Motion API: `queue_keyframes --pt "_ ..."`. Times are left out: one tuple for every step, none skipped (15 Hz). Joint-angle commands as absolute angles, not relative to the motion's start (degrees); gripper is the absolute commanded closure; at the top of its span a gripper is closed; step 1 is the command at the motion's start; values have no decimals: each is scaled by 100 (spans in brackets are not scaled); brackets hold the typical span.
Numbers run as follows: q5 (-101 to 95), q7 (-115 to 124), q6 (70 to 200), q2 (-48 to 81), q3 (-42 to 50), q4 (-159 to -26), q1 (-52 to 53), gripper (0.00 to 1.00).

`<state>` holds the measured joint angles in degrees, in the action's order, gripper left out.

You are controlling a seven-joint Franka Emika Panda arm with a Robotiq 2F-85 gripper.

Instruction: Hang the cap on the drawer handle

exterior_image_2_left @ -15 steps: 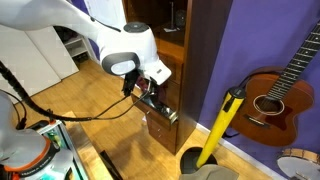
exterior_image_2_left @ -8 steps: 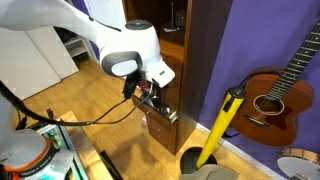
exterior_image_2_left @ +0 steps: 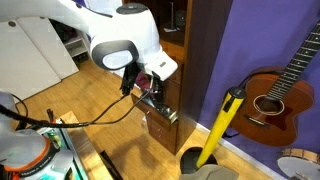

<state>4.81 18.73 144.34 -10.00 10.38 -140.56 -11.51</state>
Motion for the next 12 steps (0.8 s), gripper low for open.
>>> queue_keyframes --pt "698 1285 14028 -1623 1086 -14098 -1124 0" --pt "762 1108 13950 -1773 1105 -14096 -1097 0" --pt "764 981 13854 -1905 1106 -14078 -1095 0" --pt "813 840 13729 -2054 1117 -14060 -1077 0" --pt "815 746 13569 -2172 1117 -14023 -1076 0" --pt "779 696 13303 -2276 1099 -13956 -1086 0" --pt "729 675 13109 -2377 1067 -13914 -1095 0" --pt "740 601 12930 -2478 1060 -13864 -1076 0" --pt "802 536 12759 -2569 1055 -13812 -1028 0" --pt "791 514 12633 -2645 1029 -13762 -1012 0" --pt "803 488 12516 -2717 1000 -13718 -977 0" --pt "719 557 12417 -2784 925 -13674 -987 0"
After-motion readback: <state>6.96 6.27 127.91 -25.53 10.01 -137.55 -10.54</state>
